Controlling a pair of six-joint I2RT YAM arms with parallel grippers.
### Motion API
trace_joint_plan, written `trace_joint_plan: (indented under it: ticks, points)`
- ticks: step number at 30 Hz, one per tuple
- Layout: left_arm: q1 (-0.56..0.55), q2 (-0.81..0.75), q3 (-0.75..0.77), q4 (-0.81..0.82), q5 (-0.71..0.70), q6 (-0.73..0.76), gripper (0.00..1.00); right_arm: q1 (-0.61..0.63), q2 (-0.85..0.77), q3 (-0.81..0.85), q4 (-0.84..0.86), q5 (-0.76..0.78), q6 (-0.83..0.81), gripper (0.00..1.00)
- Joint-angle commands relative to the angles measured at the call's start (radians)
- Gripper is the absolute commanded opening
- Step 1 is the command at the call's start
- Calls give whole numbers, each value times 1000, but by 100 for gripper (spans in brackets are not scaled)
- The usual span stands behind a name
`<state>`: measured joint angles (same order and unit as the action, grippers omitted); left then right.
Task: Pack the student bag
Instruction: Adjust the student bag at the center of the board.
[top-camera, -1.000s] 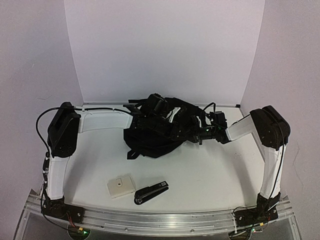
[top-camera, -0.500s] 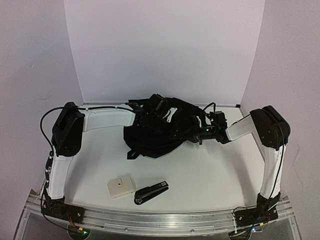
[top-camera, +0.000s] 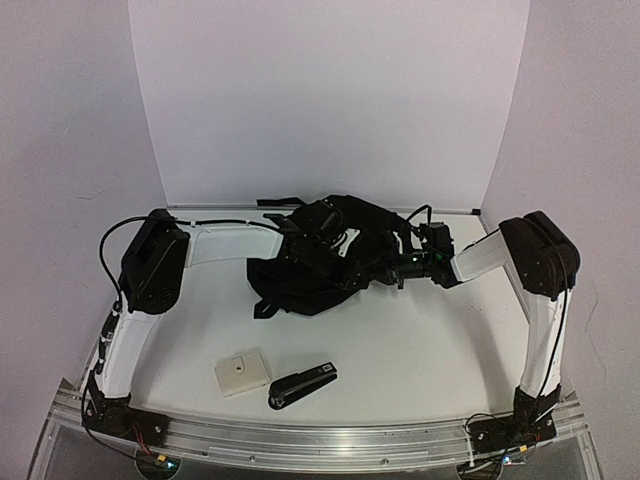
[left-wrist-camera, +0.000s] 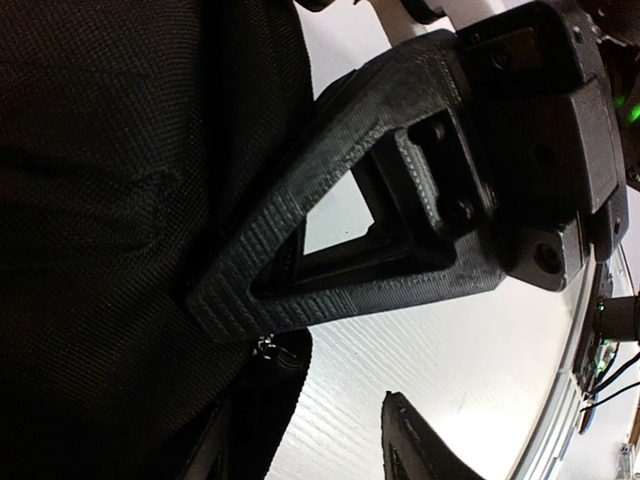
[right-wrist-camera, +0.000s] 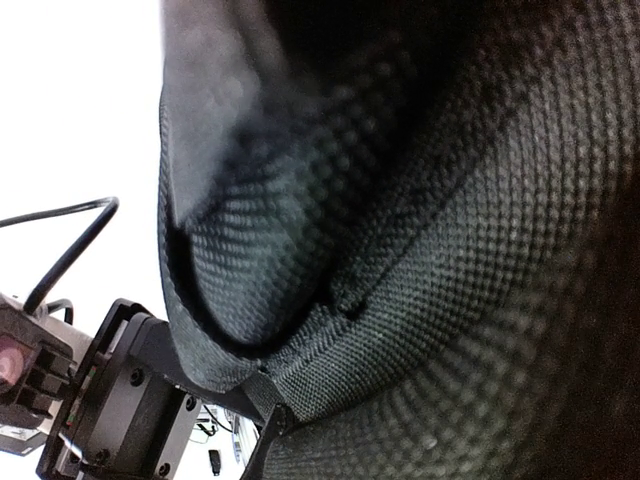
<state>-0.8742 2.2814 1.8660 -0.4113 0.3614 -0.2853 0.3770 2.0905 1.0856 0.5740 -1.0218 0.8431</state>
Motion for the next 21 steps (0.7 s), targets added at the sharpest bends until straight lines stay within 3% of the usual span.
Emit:
trace_joint_plan:
  ticks: [1,11,21]
  points:
    - [15,-8,38,-4,-78,16,55,18,-1,-3,81,-62,18,0]
    - [40,-49,9,25,-115,21,71,18,2,-8,93,-67,26,0]
    - [39,2,34,97,22,48,67,19,12,-9,129,-77,55,0]
